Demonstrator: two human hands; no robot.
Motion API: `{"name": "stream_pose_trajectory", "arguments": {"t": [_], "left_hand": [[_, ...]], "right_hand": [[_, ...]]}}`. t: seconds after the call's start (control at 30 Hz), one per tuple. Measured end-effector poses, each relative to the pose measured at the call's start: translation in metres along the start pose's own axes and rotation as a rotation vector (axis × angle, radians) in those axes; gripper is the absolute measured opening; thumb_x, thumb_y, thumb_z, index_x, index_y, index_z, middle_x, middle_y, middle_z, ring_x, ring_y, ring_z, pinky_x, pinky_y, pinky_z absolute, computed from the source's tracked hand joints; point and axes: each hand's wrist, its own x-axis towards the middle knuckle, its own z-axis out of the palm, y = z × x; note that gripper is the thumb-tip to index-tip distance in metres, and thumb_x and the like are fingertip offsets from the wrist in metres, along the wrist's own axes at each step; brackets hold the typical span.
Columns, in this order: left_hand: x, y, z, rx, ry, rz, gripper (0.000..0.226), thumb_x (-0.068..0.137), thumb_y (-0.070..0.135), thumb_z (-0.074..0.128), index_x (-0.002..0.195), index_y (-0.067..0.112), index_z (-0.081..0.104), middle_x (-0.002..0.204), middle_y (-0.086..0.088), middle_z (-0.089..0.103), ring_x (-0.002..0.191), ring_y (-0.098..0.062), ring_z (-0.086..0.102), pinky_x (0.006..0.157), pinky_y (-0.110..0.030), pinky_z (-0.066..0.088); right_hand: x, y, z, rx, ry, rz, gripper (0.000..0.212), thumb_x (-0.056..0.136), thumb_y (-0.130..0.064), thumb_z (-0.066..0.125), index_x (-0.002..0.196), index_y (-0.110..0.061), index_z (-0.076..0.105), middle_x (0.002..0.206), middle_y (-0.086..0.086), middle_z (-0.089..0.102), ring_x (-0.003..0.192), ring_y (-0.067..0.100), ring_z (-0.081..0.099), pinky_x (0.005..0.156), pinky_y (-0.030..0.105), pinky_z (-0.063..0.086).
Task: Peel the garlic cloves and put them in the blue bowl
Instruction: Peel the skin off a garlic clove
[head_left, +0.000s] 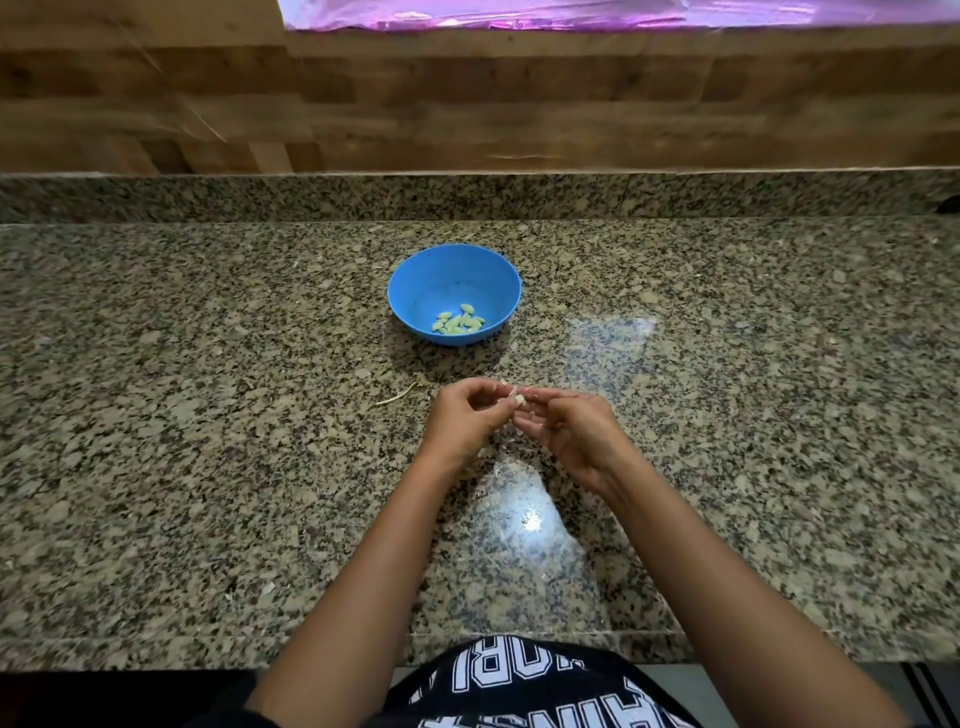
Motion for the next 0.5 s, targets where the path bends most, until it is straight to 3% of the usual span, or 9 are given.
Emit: {"name": "stream_pose_trajectory", "arguments": {"t": [0.13, 0.27, 0.5], "left_hand": [[-0.001, 0.003, 0.002, -0.187, -0.016, -0.038, 0.015, 0.08, -0.005, 0.067, 0.09, 0.005, 0.065, 0.082, -0.007, 0.067, 0.073, -0.013, 0.064, 0.067, -0.02, 0.055], [0.003, 0.005, 0.006, -0.257, -0.013, -0.067, 0.016, 0.081, -0.007, 0.065, 0.087, 0.008, 0.063, 0.078, -0.005, 0.066, 0.067, -0.011, 0.063, 0.062, -0.019, 0.054], [0.029, 0.004, 0.016, 0.194, 0.079, -0.011, 0.011, 0.086, 0.007, 0.065, 0.09, 0.018, 0.066, 0.089, -0.002, 0.068, 0.074, -0.011, 0.06, 0.074, -0.03, 0.054]], "right_hand": [[0.001, 0.0, -0.002, -0.01, -0.001, -0.023, 0.012, 0.085, 0.012, 0.054, 0.093, 0.01, 0.063, 0.088, 0.023, 0.066, 0.072, 0.024, 0.067, 0.069, 0.027, 0.058], [0.006, -0.002, -0.001, -0.021, 0.049, -0.075, 0.007, 0.083, 0.012, 0.056, 0.085, 0.009, 0.063, 0.078, 0.018, 0.066, 0.064, 0.021, 0.066, 0.065, 0.025, 0.057], [0.043, -0.027, -0.021, -0.22, 0.271, -0.166, 0.009, 0.082, 0.009, 0.061, 0.082, 0.0, 0.063, 0.081, 0.014, 0.066, 0.066, 0.019, 0.064, 0.064, 0.026, 0.057]]}}
